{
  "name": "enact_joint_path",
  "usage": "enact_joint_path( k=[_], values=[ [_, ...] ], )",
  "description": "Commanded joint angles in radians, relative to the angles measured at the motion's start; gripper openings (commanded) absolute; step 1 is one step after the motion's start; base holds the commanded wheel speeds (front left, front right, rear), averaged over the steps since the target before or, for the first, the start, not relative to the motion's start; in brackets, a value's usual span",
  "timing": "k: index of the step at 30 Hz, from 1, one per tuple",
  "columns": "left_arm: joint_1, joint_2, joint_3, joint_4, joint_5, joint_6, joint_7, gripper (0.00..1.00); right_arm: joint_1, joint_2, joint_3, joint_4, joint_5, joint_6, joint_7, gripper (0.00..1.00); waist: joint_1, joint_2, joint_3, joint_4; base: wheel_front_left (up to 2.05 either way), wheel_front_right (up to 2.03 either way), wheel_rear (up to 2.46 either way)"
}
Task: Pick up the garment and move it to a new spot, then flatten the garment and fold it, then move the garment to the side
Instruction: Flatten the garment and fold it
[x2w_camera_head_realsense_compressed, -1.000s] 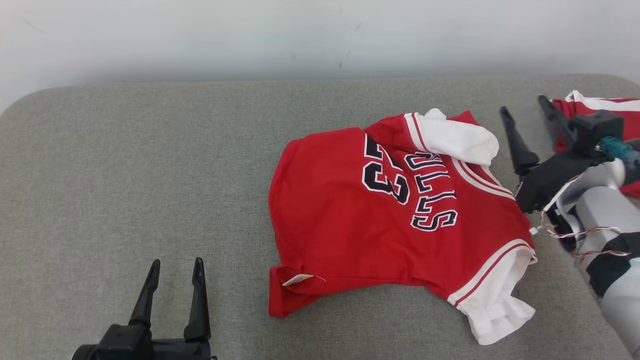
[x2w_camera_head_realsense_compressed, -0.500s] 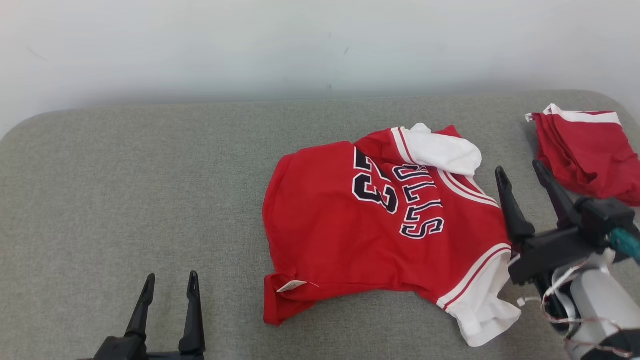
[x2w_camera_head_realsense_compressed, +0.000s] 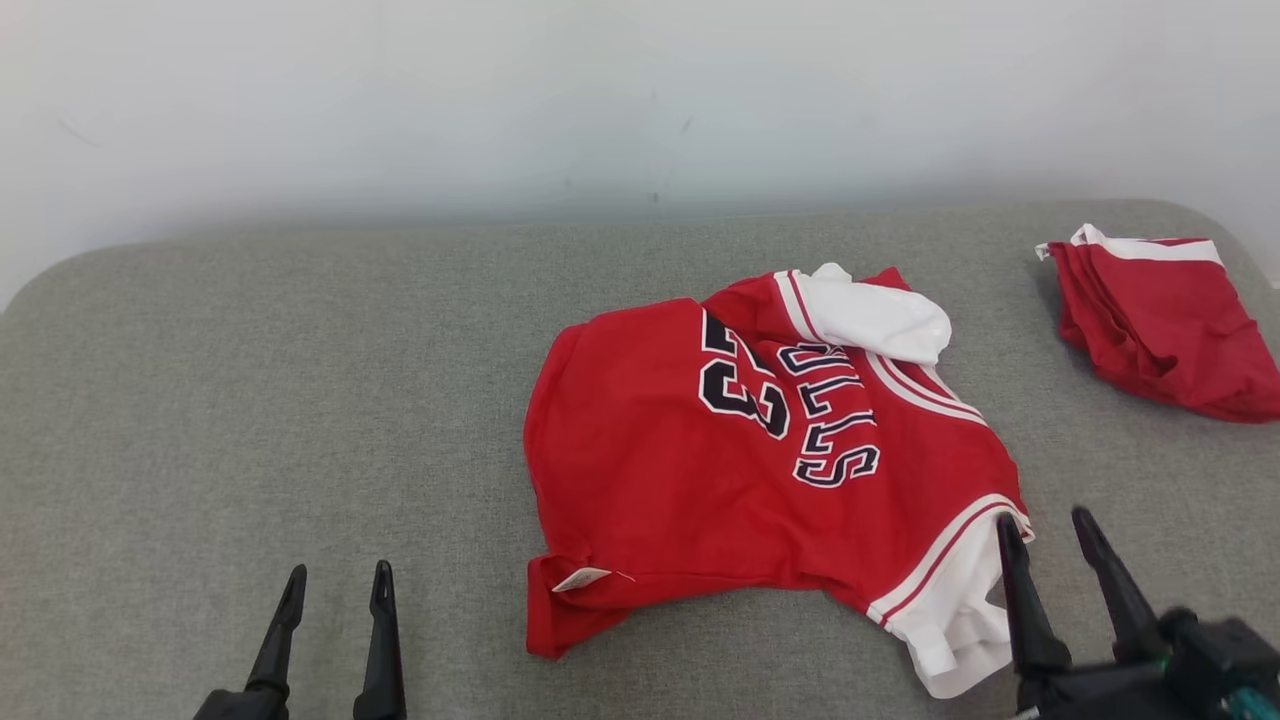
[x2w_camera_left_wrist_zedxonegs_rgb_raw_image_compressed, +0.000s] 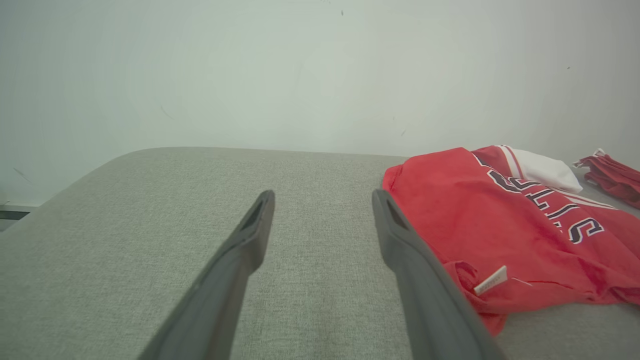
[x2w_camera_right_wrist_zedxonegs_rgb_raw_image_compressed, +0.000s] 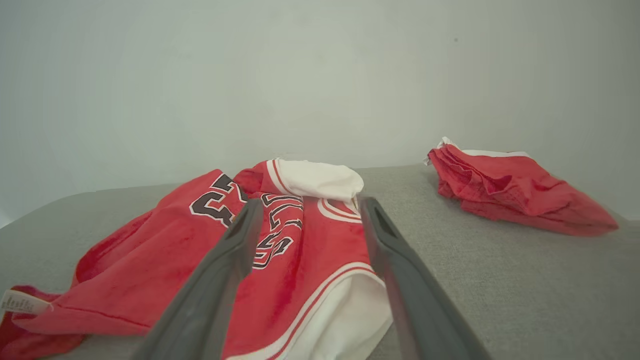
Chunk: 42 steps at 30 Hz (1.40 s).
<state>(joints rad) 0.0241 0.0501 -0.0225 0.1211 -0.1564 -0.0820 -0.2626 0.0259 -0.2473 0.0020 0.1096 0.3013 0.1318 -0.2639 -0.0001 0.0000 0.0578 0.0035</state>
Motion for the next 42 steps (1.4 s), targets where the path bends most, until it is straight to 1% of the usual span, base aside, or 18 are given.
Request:
enact_joint_path(
  k=[1,4,8,11,14,18,20,25,30,33,34,35,36,39,42],
  values=[
    [0.011,0.000,0.000,-0.004,0.007,0.001,-0.003,1.00,0.032,0.022,-0.016,-0.003,-0.004,-0.003,0.000,1.00,0.0001,0.0000,-0.001,0.003,0.00,0.00,0.00],
    [0.012,0.000,0.001,-0.006,0.005,0.000,-0.003,1.00,0.081,0.047,-0.037,0.012,-0.014,-0.003,0.000,1.00,0.0001,0.0000,0.000,0.005,0.00,0.00,0.00],
    [0.014,0.000,0.000,-0.010,0.003,0.004,-0.003,1.00,0.088,0.050,-0.042,0.030,-0.024,-0.003,0.000,1.00,0.0001,0.0000,0.007,0.004,0.00,0.00,0.00],
    [0.012,0.000,-0.007,-0.014,0.002,0.010,-0.003,1.00,0.059,0.033,-0.055,0.061,-0.017,-0.003,0.000,1.00,0.0001,0.0000,0.013,0.004,0.00,0.00,0.00],
    [0.000,0.000,-0.012,-0.013,0.002,0.011,-0.003,1.00,0.025,0.014,-0.059,0.121,-0.012,-0.003,0.006,1.00,0.0001,0.0000,0.022,0.008,0.00,0.00,0.00],
    [-0.008,0.000,-0.019,-0.017,-0.001,0.017,-0.003,1.00,-0.033,-0.017,-0.052,0.233,-0.007,-0.003,0.019,1.00,0.0001,0.0000,0.035,0.014,0.00,0.00,0.00],
    [-0.008,0.000,-0.018,-0.018,-0.002,0.018,-0.003,1.00,-0.070,-0.015,-0.047,0.296,-0.007,-0.003,0.020,1.00,0.0001,0.0000,0.043,0.013,0.00,0.00,0.00],
    [-0.020,0.000,-0.020,-0.016,0.004,0.018,-0.003,1.00,-0.177,-0.034,-0.040,0.469,-0.006,-0.003,0.015,1.00,0.0001,0.0000,0.056,0.020,0.00,0.00,0.00],
    [-0.026,0.000,-0.015,-0.015,0.009,0.014,-0.003,1.00,-0.281,-0.042,-0.021,0.613,0.003,-0.003,0.007,1.00,0.0001,0.0000,0.063,0.026,0.00,0.00,0.00],
    [-0.027,0.000,-0.015,-0.014,0.010,0.014,-0.003,1.00,-0.335,-0.042,0.007,0.698,0.011,-0.003,0.008,1.00,0.0001,0.0000,0.066,0.031,0.00,0.00,0.00],
    [-0.029,0.000,-0.014,-0.013,0.009,0.014,-0.003,1.00,-0.351,-0.042,0.016,0.722,0.016,-0.003,0.009,0.79,0.0001,0.0000,0.068,0.033,0.00,0.00,0.00],
    [-0.029,0.000,-0.013,-0.012,0.009,0.014,-0.003,1.00,-0.365,-0.042,0.025,0.750,0.022,-0.003,0.010,0.27,0.0001,0.0000,0.068,0.034,0.00,0.00,0.00],
    [-0.030,0.000,-0.015,-0.012,0.009,0.014,-0.003,1.00,-0.378,-0.043,0.031,0.777,0.033,-0.003,0.011,0.00,0.0001,0.0000,0.069,0.036,0.00,0.00,0.00],
    [-0.033,0.000,-0.016,-0.010,0.004,0.018,-0.003,1.00,-0.407,-0.055,0.045,0.809,0.053,-0.003,0.005,0.00,0.0001,0.0000,0.069,0.045,0.00,0.00,0.00],
    [-0.028,0.000,-0.012,-0.013,0.000,0.018,-0.003,1.00,-0.422,-0.094,0.029,0.764,0.057,-0.003,-0.001,0.00,0.0001,0.0000,0.069,0.048,0.00,0.00,0.00]
  ],
)
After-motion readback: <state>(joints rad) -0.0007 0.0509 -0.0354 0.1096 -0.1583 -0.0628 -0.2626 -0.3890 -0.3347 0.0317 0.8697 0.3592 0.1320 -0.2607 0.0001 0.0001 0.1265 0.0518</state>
